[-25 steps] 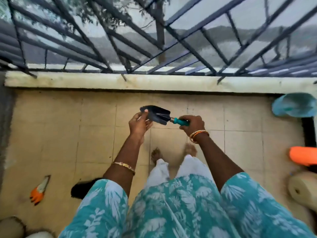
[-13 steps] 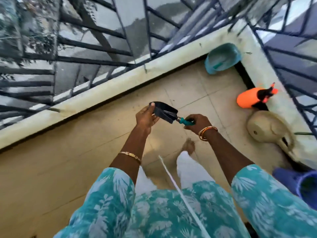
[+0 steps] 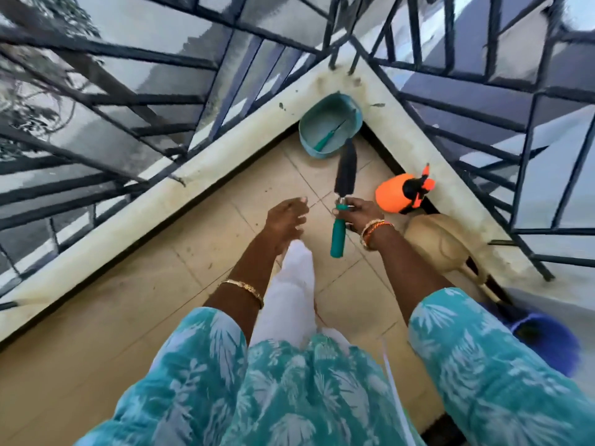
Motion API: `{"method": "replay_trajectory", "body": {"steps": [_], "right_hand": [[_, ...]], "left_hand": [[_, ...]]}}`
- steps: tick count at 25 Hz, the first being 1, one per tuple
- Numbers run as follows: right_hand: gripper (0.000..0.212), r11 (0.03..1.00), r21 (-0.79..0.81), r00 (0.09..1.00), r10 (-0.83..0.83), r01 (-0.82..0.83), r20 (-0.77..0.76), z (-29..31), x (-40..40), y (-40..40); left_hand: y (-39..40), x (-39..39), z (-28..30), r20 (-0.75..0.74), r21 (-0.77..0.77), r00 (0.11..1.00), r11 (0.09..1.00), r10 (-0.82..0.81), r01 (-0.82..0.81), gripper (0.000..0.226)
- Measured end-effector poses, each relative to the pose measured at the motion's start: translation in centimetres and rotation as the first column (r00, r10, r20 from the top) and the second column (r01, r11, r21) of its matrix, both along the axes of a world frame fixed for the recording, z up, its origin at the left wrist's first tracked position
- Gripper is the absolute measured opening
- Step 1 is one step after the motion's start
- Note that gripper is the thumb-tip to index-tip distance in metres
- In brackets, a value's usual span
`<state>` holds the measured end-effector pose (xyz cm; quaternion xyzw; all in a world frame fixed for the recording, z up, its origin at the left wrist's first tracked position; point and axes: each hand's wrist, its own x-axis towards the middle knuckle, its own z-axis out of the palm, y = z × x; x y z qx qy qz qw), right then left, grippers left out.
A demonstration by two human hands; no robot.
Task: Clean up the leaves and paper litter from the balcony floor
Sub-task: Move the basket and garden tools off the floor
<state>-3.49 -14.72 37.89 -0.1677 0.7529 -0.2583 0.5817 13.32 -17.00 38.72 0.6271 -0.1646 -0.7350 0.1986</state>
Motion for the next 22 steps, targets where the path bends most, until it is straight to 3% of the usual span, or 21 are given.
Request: {"method": "replay_trajectory", "body": {"steps": [3,6,11,15,20,22], "right_hand": [[0.029,0.963,0.006,0.959,-0.270,0.271,0.088,-3.0,-2.5,-5.6],[0.025,0.916,0.069,0.910,-0.400,0.395,0.107,-7.1,-4.4,-10.7],[0.016,0.865,0.140,0.850,-0.501,0.482,0.166,-15.3,-6.7,-16.9],[0.011,0.795,0.234,0.768,-0.603,0.560,0.213,-23.0,-8.8,-21.1],[0.012,0.779,0.228,0.757,-0.624,0.584,0.193,-31.8,-9.2,-27.6],[0.013,0.776,0.201,0.757,-0.629,0.598,0.176,-35.3,-8.8,-30.6]], "left_hand": [[-2.8,-2.9,-3.2,0.106,0.038,0.967,0.973,-0.231,0.228,0.028],[-6.6,-6.3,-6.3,0.086,0.060,0.927,0.931,-0.364,0.360,0.037],[-12.5,-9.4,-14.8,0.103,0.038,0.969,0.974,-0.225,0.222,0.034],[-17.4,-10.1,-21.9,0.071,0.115,0.961,0.959,-0.267,0.258,0.033],[-23.0,-11.1,-31.7,0.375,0.063,0.879,0.954,-0.294,0.292,0.028],[-25.1,-11.4,-34.4,0.402,0.082,0.881,0.969,-0.247,0.234,0.024]]}}
